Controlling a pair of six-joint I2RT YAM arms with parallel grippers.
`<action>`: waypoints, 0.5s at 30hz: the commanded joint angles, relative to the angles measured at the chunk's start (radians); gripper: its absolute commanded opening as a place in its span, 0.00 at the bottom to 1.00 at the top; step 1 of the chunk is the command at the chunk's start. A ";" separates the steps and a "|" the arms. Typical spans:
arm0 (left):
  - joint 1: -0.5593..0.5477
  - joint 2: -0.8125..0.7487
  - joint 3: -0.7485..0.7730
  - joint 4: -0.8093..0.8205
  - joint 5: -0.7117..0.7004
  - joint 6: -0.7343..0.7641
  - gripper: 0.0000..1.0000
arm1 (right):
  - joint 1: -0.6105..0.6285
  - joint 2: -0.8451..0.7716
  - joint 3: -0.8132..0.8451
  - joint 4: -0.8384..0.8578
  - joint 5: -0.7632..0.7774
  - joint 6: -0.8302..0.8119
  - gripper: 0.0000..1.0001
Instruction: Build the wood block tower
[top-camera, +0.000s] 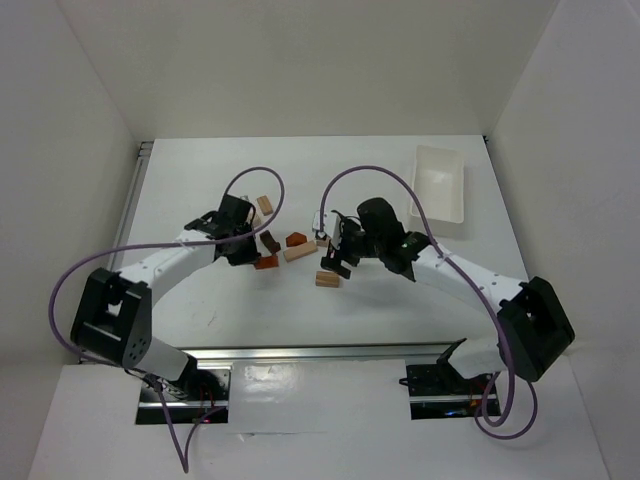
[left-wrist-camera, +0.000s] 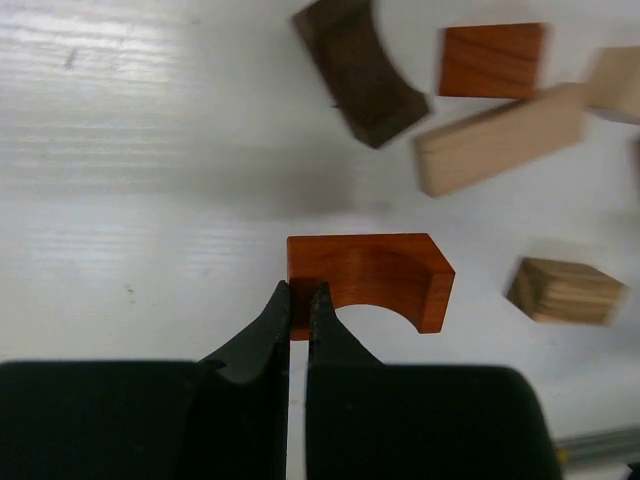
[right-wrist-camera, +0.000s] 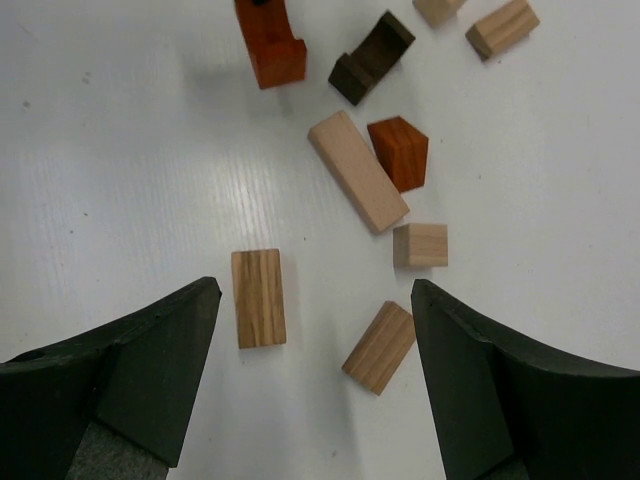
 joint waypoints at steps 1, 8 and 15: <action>0.004 -0.157 -0.006 0.129 0.185 0.031 0.00 | -0.004 -0.047 -0.026 0.112 -0.112 0.009 0.85; 0.004 -0.303 -0.006 0.301 0.446 -0.015 0.00 | -0.004 -0.187 -0.154 0.357 -0.162 0.043 0.86; 0.004 -0.392 -0.039 0.448 0.655 -0.110 0.00 | -0.004 -0.290 -0.253 0.643 -0.301 0.123 0.93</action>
